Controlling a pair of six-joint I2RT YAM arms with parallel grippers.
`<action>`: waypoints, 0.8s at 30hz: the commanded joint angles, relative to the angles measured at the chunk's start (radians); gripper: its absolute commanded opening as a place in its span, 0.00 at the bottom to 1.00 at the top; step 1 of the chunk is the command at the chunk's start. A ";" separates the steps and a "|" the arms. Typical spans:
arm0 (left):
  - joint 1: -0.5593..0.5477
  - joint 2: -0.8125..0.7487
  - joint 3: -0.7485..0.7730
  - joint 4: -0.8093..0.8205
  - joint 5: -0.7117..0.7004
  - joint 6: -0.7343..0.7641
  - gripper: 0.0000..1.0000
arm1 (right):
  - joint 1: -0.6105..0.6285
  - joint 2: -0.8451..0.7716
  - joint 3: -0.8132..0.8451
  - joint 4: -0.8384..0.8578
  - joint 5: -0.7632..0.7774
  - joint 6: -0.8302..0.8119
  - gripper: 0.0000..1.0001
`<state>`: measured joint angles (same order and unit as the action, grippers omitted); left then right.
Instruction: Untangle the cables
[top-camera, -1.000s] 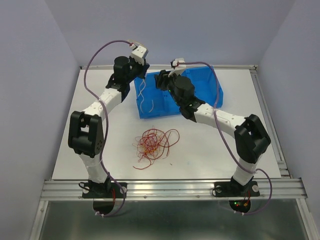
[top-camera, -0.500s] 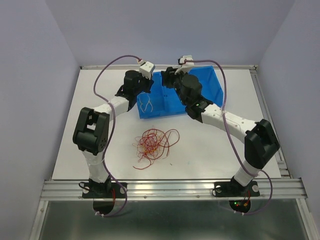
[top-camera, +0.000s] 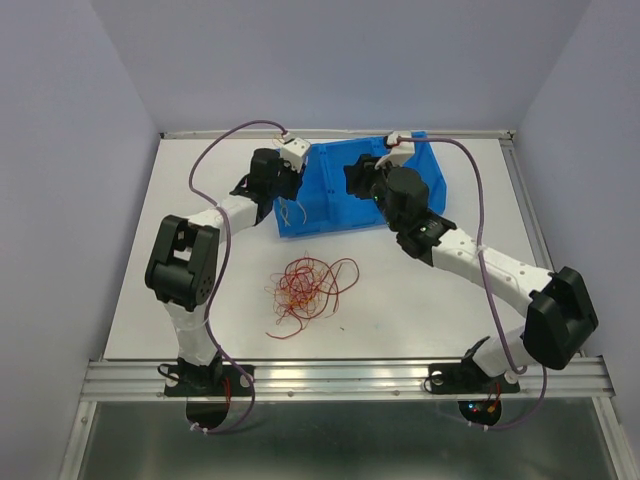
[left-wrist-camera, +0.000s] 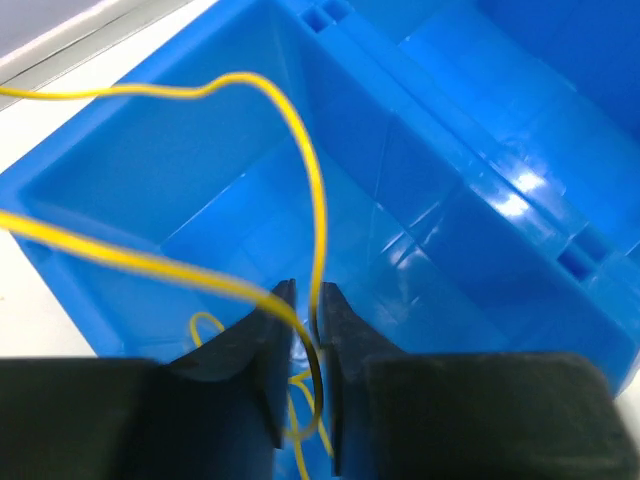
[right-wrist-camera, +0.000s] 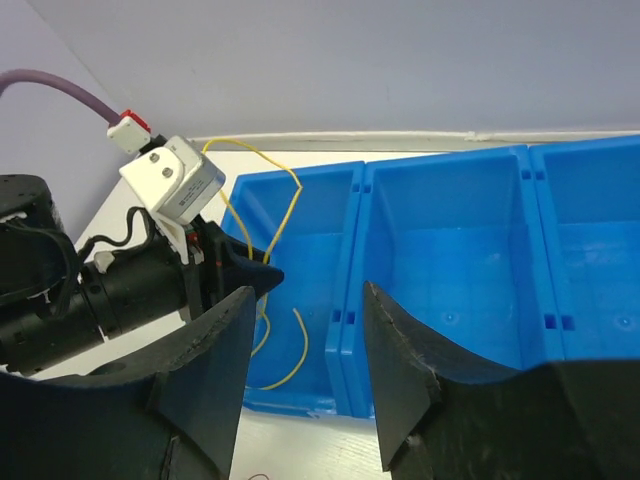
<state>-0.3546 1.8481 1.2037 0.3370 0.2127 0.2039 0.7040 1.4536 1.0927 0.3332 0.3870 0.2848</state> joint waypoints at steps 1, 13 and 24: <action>-0.009 -0.104 -0.004 -0.046 -0.039 0.019 0.46 | -0.005 -0.029 -0.016 -0.017 0.004 0.036 0.53; -0.011 -0.214 0.017 -0.134 -0.131 0.032 0.75 | -0.011 0.096 0.047 -0.065 0.004 -0.006 0.62; -0.014 -0.132 0.074 -0.121 -0.067 0.080 0.75 | -0.024 0.208 0.118 -0.089 -0.036 -0.001 0.67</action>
<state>-0.3595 1.6367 1.1988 0.2047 0.1226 0.2455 0.6865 1.6550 1.1362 0.2287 0.3607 0.2874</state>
